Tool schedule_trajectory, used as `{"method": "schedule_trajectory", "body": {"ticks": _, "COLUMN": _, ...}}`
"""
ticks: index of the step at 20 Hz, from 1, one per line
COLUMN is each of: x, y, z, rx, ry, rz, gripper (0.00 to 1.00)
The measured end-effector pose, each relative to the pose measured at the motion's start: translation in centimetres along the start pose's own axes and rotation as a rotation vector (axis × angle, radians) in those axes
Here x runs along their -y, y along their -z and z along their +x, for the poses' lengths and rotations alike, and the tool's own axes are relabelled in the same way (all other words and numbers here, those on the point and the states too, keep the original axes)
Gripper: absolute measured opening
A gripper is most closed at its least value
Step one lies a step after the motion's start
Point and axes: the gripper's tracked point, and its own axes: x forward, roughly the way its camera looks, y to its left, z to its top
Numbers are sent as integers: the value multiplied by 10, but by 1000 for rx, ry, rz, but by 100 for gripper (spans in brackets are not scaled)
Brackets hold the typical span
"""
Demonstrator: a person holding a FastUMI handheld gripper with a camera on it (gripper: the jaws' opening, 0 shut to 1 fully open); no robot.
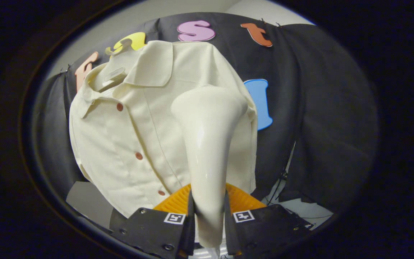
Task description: Iron the clothes twice with a garment steamer, once on the left side and once on the right side.
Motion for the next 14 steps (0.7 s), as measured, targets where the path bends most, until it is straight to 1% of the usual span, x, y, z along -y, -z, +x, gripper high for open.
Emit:
{"method": "schedule_trajectory", "body": {"ticks": 6, "x": 10, "y": 49, "z": 4, "rx": -71, "ry": 6, "rz": -10, "gripper": 34}}
{"method": "schedule_trajectory", "body": {"ticks": 9, "x": 15, "y": 76, "z": 6, "rx": -113, "ry": 10, "rz": -65, "gripper": 34}}
{"method": "schedule_trajectory", "body": {"ticks": 14, "x": 15, "y": 115, "z": 10, "rx": -197, "ry": -17, "rz": -124, "gripper": 34}}
